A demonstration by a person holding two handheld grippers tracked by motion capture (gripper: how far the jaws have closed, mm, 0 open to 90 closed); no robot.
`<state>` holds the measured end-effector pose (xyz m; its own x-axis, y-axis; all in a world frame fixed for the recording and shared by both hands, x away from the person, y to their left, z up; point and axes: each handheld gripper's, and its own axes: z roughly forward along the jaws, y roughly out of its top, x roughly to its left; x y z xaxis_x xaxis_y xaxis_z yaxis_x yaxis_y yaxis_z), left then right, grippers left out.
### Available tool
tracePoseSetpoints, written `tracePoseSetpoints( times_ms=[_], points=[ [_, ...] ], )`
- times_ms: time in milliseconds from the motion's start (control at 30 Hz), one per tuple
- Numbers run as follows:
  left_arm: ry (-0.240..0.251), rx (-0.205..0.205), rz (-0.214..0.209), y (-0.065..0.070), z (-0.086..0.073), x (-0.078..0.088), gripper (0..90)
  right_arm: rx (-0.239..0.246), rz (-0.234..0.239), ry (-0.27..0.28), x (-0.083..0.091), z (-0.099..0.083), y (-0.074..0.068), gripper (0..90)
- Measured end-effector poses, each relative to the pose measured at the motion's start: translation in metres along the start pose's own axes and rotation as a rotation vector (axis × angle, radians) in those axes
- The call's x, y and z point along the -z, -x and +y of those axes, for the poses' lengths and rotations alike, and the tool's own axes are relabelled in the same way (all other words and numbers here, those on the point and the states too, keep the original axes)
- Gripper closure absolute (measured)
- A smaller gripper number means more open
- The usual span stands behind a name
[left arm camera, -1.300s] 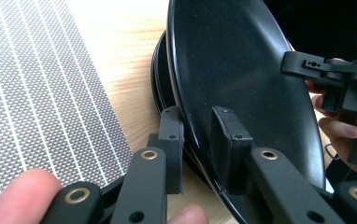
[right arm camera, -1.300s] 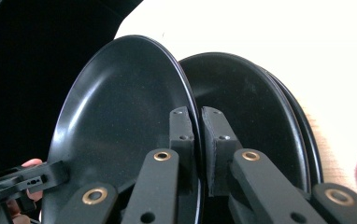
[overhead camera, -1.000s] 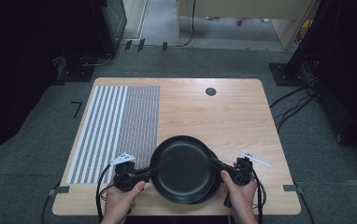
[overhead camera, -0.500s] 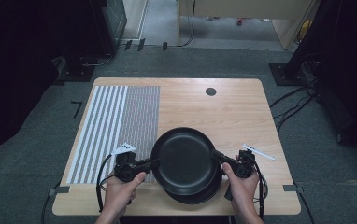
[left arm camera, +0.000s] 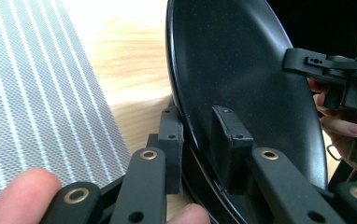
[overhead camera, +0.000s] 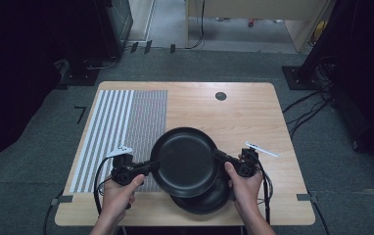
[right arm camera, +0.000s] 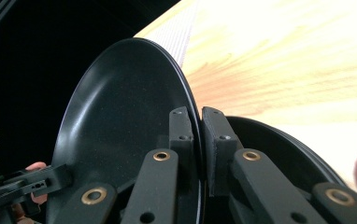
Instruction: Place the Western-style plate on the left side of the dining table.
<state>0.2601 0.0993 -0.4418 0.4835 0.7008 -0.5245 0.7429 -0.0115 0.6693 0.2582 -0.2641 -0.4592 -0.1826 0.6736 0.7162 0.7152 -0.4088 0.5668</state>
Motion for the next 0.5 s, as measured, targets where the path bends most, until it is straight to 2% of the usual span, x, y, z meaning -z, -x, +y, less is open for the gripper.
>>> tracePoseSetpoints(
  times_ms=[267, 500],
  points=[
    [0.036, 0.032, 0.019, -0.016, 0.006, 0.012, 75.0, 0.022, 0.015, -0.019, -0.022, 0.009, -0.015, 83.7],
    [0.074, 0.079, 0.045, -0.038, 0.011, 0.026, 74.9, 0.052, 0.030, -0.049, -0.051, 0.019, -0.036, 83.6]
  ],
)
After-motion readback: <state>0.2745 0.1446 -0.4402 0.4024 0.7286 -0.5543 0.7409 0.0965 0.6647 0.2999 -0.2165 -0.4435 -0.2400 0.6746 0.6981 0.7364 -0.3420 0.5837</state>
